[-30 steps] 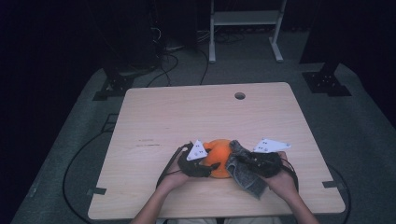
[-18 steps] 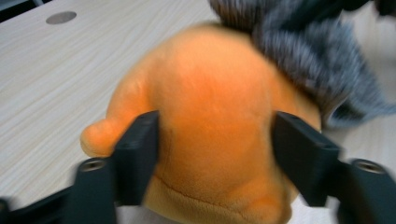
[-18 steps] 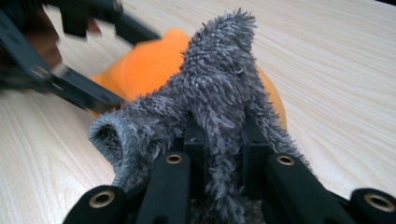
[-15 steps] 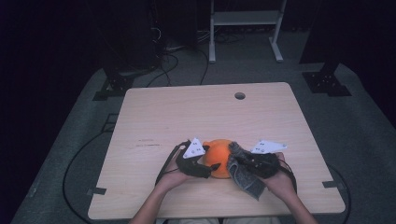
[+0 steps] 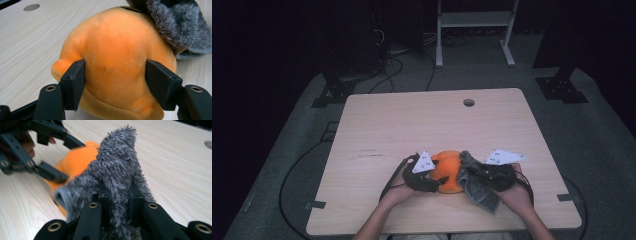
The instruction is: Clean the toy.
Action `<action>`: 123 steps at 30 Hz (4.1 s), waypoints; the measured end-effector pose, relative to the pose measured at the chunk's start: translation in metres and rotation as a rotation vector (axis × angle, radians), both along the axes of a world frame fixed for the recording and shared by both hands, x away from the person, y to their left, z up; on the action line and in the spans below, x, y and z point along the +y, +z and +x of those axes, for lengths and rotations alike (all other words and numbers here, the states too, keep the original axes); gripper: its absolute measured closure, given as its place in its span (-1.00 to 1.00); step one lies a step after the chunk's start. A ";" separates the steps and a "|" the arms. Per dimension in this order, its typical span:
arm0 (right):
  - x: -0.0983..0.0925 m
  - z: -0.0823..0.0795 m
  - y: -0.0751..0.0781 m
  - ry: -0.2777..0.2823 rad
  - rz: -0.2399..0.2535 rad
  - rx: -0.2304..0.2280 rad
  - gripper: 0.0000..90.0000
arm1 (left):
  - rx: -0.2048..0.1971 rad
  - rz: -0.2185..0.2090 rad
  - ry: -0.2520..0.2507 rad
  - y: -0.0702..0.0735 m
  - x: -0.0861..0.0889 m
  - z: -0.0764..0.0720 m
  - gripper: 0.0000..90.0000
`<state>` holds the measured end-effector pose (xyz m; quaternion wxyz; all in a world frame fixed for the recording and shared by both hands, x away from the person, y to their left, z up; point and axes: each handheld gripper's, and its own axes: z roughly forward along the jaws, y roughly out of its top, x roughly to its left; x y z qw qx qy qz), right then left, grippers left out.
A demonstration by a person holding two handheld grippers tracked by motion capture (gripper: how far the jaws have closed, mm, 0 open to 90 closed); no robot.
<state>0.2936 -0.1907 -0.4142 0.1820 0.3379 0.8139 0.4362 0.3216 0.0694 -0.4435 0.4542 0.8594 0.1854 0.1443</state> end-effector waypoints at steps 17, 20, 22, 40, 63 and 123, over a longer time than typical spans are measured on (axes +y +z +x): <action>-0.009 -0.004 0.003 -0.001 0.021 0.008 0.69 | -0.008 0.013 -0.016 0.000 -0.006 -0.005 -0.43; -0.004 -0.003 0.006 0.016 0.040 0.010 0.69 | -0.009 0.022 -0.065 0.005 -0.004 -0.007 -0.41; 0.005 -0.002 -0.010 0.028 -0.013 0.031 0.70 | 0.008 -0.001 -0.077 0.012 0.000 -0.005 -0.57; -0.019 -0.001 0.001 0.010 0.023 0.038 0.69 | -0.024 0.057 -0.048 0.002 -0.006 -0.007 -0.42; -0.029 0.000 0.002 0.038 0.078 0.083 0.69 | -0.051 0.034 -0.049 0.005 -0.009 -0.010 -0.35; -0.013 -0.005 0.016 0.072 0.046 0.001 0.69 | -0.116 0.027 -0.097 0.003 -0.011 -0.015 -0.16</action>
